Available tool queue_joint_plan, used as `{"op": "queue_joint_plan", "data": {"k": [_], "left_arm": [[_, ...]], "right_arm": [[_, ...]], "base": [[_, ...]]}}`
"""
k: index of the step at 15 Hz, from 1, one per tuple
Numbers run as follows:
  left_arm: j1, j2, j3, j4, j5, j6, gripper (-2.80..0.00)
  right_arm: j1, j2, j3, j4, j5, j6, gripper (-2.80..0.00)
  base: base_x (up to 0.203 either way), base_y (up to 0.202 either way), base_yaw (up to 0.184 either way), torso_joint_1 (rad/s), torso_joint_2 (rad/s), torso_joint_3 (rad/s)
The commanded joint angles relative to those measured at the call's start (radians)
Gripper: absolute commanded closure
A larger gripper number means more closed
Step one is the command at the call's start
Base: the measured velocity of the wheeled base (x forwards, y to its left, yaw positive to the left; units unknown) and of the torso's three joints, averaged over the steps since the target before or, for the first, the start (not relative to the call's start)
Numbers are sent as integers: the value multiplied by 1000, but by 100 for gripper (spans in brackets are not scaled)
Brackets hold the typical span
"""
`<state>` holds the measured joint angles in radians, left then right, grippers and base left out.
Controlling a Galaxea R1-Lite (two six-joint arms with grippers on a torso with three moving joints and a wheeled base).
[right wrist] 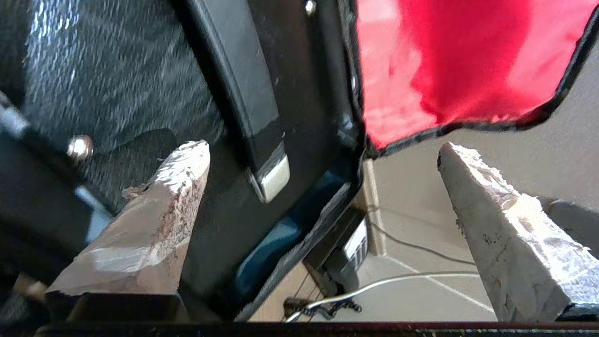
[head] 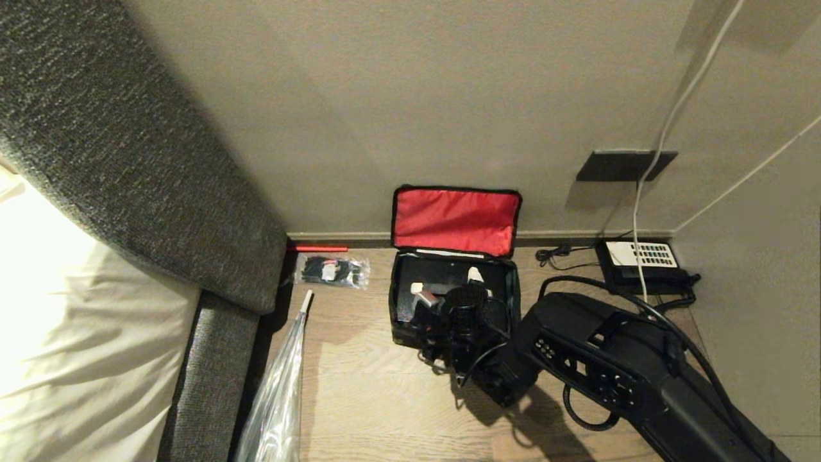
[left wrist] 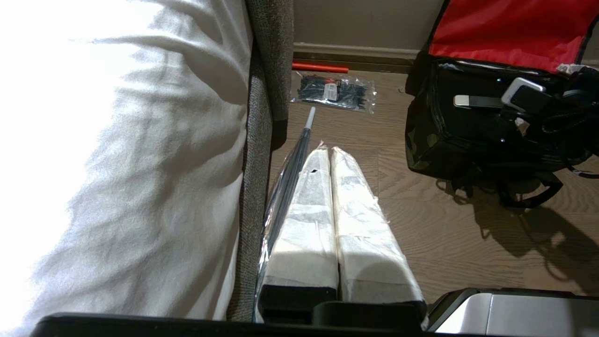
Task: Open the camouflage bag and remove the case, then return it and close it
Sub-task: Grip the handle
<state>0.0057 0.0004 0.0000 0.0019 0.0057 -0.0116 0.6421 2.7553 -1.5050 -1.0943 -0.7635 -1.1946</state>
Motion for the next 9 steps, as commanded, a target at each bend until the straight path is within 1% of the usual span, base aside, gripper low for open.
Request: {"op": "queue_joint_plan", "data": {"k": [1,5,7,9], "left_arm": [[0,-2,2,1,0,-1,0],[0,-2,3,0,0,-1,0],[0,-2,3,0,0,-1,0],[0,-2,3,0,0,-1,0]], "right_arm": [[-4,30,-46,-22,-3,-31,-280],[-34,60,-107,-2,3,-54,-280],[-41,64,-110,6,5,-71,-280],[-56,73,-156,47,18,-75,-280]], "base": [[0,0,0,0,0,0],[0,0,0,0,0,0],[0,0,0,0,0,0],[0,0,0,0,0,0]]}}
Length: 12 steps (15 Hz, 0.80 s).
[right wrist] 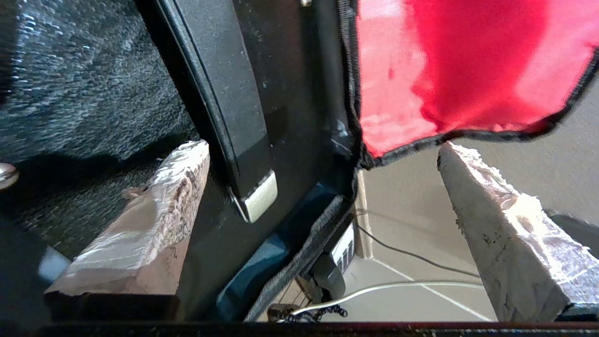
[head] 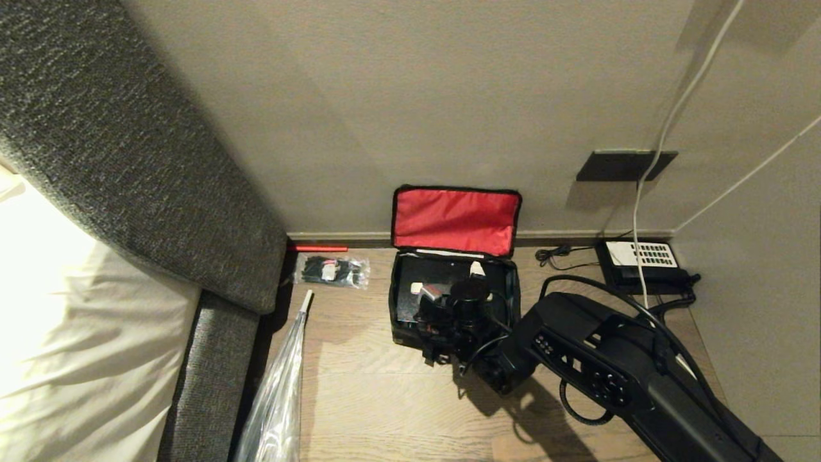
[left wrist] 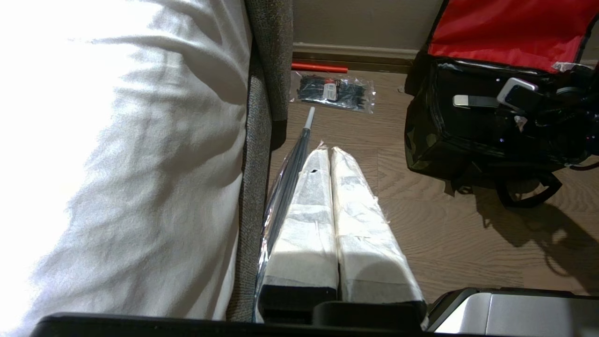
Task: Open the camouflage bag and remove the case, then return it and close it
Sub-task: Grip the handle
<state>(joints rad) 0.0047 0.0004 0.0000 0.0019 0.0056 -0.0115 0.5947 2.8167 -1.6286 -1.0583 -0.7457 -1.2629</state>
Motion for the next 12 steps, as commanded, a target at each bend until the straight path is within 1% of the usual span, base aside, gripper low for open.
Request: {"op": "queue_joint_plan", "data": {"k": [1,3,7,9,12], "left_arm": [[1,-2,3,0,1,-1,0],[1,-2,3,0,1,-1,0],[1,-2,3,0,1,-1,0],[1,-2,3,1,1,-1,0],[0,-2,2,0,1,-1,0]], "right_arm": [[-17,19,-72,38,4,-5,-280],[-36,41,-117,70,7,-5,-280],[-43,48,-117,106,8,2,-280],[-42,43,-112,109,9,24,-280],[-42,74,-231,107,5,28,-280]], "base": [[0,0,0,0,0,0],[0,0,0,0,0,0],[0,0,0,0,0,0],[0,0,0,0,0,0],[0,0,0,0,0,0]]}}
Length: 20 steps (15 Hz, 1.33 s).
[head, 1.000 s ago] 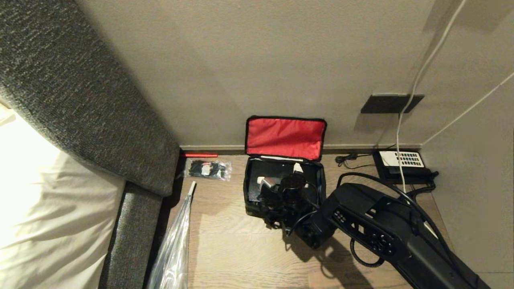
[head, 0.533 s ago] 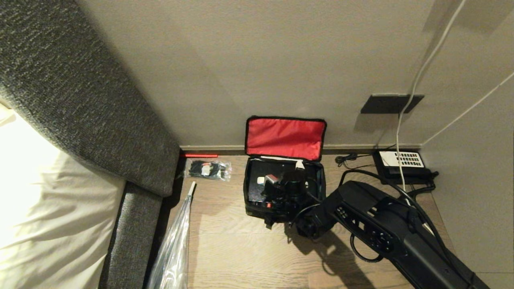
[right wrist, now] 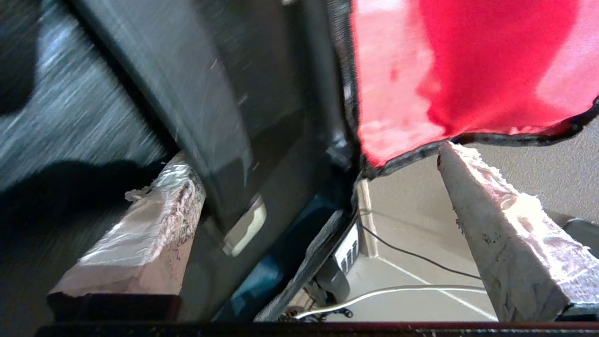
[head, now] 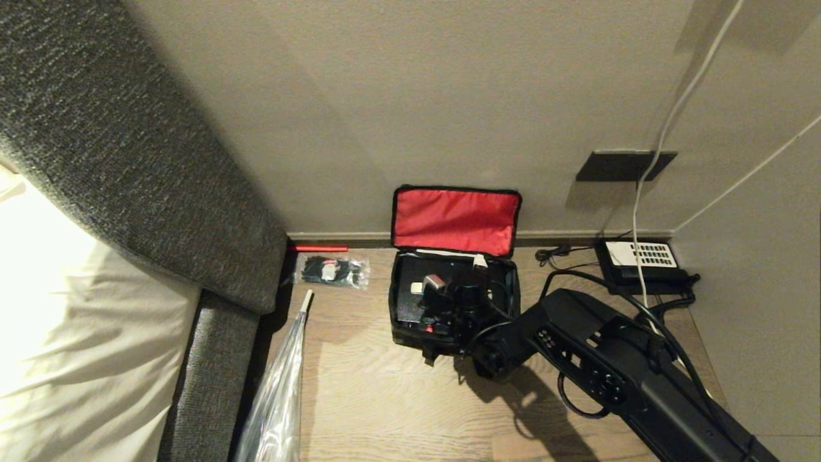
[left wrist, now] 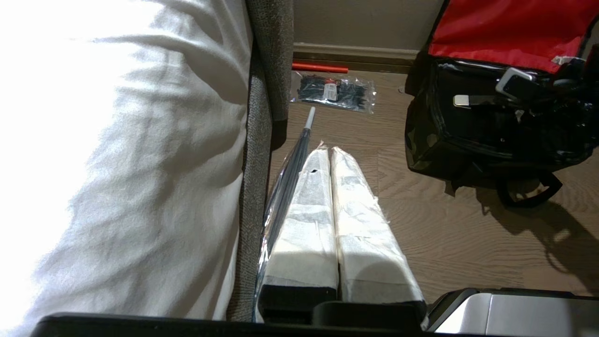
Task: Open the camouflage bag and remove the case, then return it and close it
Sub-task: Grip the handle
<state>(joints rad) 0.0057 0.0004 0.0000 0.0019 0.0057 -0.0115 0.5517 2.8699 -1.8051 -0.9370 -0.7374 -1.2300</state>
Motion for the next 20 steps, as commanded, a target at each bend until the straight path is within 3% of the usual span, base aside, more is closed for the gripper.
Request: {"op": "queue_joint_plan", "data": {"k": [1,4,14,15,20], "left_arm": [[0,-2,3,1,0,-1,0],[0,-2,2,0,0,-1,0],[0,-2,3,0,0,-1,0],[0,-2,2,0,0,-1,0],[0,-2,3,0,0,-1,0]], "right_arm": [[1,32,-82,-21,-3,2,-280],[-1,45,-134,-37,-2,1,-280],[-11,55,-128,-1,14,-26,-280],[-16,58,-126,14,19,-22,0],[-21,69,-135,37,20,-25,0]], "base": [[0,0,0,0,0,0],[0,0,0,0,0,0],[0,0,0,0,0,0],[0,0,0,0,0,0],[0,0,0,0,0,0]]}}
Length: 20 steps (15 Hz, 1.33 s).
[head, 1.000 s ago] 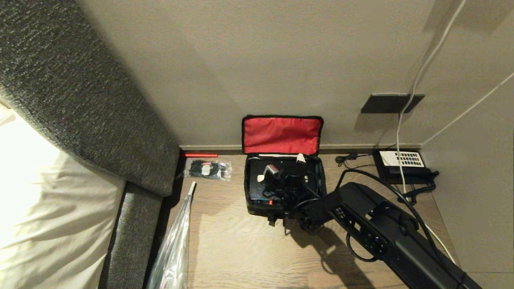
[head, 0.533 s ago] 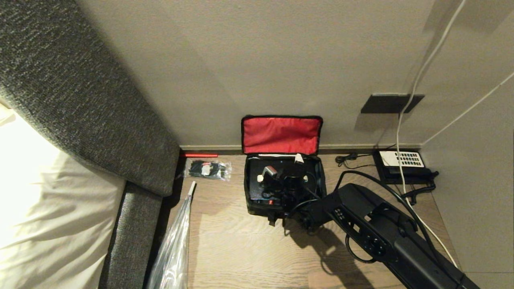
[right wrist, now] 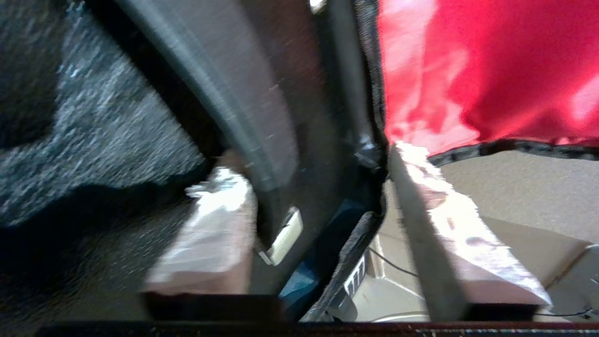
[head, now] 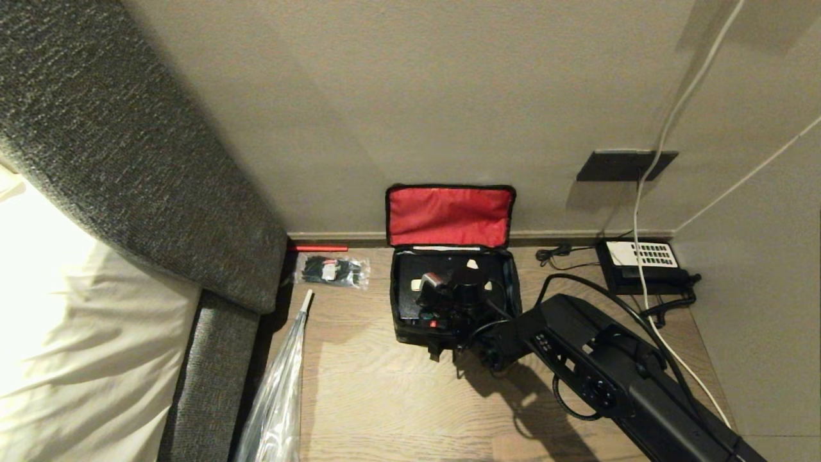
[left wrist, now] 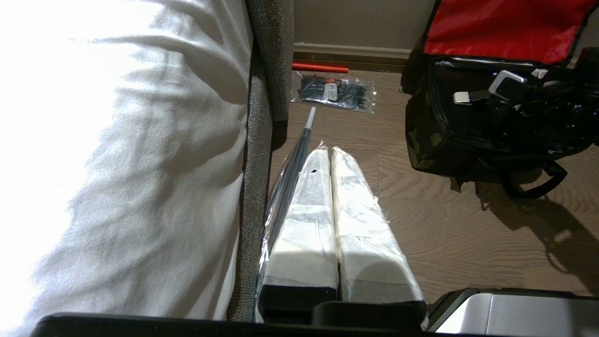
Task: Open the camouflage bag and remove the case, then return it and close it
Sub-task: Grip the handle
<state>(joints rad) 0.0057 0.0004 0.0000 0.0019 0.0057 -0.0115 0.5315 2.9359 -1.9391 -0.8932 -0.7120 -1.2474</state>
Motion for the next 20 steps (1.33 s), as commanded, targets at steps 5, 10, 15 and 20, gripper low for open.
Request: {"op": "queue_joint_plan", "data": {"k": [5,10,15,20], "left_arm": [[0,-2,2,0,0,-1,0],[0,-2,3,0,0,-1,0],[0,-2,3,0,0,-1,0],[0,-2,2,0,0,-1,0]], "right_arm": [[-1,3,-3,-19,26,-10,0],[-1,2,-3,-19,26,-3,0],[33,-73,10,-63,-80,71,0],[57,-227,165,-67,-199,113,0]], "base": [[0,0,0,0,0,0],[0,0,0,0,0,0],[0,0,0,0,0,0],[0,0,0,0,0,0]]}}
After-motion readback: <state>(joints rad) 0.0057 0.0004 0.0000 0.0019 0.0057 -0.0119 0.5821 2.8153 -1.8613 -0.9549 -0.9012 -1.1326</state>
